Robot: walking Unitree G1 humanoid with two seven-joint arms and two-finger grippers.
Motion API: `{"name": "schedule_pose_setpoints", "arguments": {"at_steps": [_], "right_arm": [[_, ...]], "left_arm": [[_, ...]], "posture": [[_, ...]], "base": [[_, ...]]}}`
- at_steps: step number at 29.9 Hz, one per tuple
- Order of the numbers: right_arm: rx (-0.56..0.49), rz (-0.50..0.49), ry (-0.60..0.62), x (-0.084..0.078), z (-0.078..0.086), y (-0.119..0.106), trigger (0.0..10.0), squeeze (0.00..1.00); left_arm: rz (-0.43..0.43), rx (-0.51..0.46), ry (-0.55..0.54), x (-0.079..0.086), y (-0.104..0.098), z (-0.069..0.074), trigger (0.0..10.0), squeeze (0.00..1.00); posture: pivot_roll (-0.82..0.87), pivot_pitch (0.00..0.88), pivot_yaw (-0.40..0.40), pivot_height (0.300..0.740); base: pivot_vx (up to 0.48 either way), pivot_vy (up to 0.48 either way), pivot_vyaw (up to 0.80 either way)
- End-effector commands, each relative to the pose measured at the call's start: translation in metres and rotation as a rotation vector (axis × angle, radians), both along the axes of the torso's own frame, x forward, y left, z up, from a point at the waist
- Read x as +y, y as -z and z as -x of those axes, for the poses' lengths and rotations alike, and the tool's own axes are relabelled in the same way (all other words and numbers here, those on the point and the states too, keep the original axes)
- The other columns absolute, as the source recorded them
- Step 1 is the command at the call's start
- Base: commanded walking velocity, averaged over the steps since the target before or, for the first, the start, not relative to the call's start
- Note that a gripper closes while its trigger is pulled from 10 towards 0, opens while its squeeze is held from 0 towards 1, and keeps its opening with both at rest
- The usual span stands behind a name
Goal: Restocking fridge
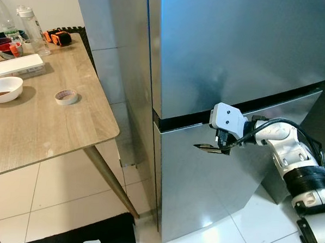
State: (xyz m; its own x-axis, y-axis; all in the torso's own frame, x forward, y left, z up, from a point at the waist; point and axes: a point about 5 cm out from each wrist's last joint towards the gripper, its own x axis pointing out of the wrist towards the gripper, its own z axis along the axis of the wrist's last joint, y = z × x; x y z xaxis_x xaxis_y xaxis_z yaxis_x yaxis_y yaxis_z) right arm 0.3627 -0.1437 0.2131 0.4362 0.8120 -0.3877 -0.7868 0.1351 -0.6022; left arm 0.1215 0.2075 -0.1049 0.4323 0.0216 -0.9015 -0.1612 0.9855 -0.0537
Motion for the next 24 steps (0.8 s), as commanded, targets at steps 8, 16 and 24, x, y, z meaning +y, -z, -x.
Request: {"name": "schedule_pose_setpoints", "arguments": {"at_steps": [8,16,24], "right_arm": [[0.196,0.229,-0.11,-0.019,0.009,0.014,10.0,0.0],[0.31,0.384,-0.108,-0.036,0.01,0.026,10.0,0.0],[0.359,0.364,-0.192,-0.03,0.017,0.025,10.0,0.0]], "left_arm": [[0.008,0.022,-0.01,-0.002,0.003,0.007,10.0,0.0],[0.007,0.023,-0.014,-0.002,0.003,0.008,10.0,0.0],[0.007,0.025,-0.012,-0.002,0.003,0.009,10.0,0.0]], "posture": [[-0.09,0.0,0.002,0.74],[-0.08,0.0,-0.004,0.74],[-0.08,0.0,-0.004,0.74]], "base": [[0.0,0.0,0.0],[0.0,0.0,0.0],[0.0,0.0,0.0]]}}
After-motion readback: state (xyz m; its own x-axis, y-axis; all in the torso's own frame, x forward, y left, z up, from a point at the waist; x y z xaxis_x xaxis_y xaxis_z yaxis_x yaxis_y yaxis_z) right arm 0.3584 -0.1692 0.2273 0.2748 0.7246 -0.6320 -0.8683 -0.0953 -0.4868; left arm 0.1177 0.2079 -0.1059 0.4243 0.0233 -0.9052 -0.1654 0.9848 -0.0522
